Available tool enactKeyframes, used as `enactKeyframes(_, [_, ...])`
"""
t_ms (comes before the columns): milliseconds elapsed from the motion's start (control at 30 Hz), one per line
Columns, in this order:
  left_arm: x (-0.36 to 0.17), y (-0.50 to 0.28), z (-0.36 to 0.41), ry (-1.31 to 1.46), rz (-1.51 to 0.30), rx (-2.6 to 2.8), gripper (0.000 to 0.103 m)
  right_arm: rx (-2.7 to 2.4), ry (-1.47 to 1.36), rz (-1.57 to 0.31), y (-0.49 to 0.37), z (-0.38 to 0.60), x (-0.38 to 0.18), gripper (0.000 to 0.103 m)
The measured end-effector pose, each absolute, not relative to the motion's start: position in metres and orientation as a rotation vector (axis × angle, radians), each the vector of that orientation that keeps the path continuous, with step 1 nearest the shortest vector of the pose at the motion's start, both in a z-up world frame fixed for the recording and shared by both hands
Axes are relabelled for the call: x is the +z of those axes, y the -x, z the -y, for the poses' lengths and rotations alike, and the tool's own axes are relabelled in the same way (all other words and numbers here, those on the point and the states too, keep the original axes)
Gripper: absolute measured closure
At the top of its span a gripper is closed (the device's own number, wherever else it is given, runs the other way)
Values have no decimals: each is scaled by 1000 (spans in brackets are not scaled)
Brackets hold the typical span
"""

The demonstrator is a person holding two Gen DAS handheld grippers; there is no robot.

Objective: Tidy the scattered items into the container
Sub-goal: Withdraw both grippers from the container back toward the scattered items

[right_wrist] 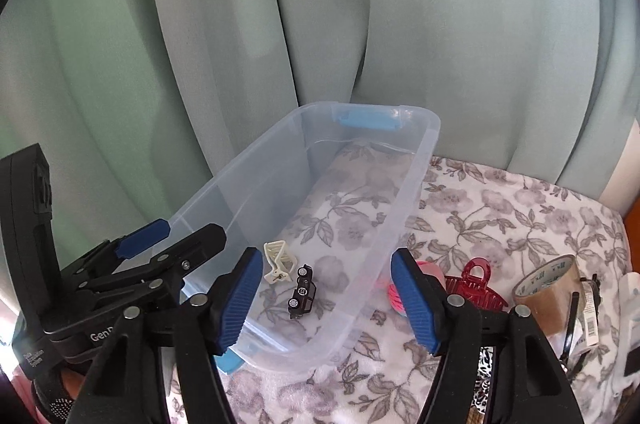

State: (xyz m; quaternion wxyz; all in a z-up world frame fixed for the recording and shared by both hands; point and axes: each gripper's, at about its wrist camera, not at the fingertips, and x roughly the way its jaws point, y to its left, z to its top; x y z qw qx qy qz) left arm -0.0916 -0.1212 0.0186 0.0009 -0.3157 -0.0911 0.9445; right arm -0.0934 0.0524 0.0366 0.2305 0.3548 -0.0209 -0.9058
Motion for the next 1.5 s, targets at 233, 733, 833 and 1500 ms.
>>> enactKeyframes(233, [43,69,73,857,183,2963,9,-2572,-841,128,55,-96,58,13])
enactKeyframes(733, [40,32,-39,775,91,2788,1,-2944,-642,496,-27,-238,47,0])
enactKeyframes(833, [23,34,-55,817,117,2749,1,-2994,-693,496,-34,-257,35,0])
enactKeyframes(1500, [-100,62,-98,1379,-30,2563,0,-2811,-1175,653,-23,-294,-73,0])
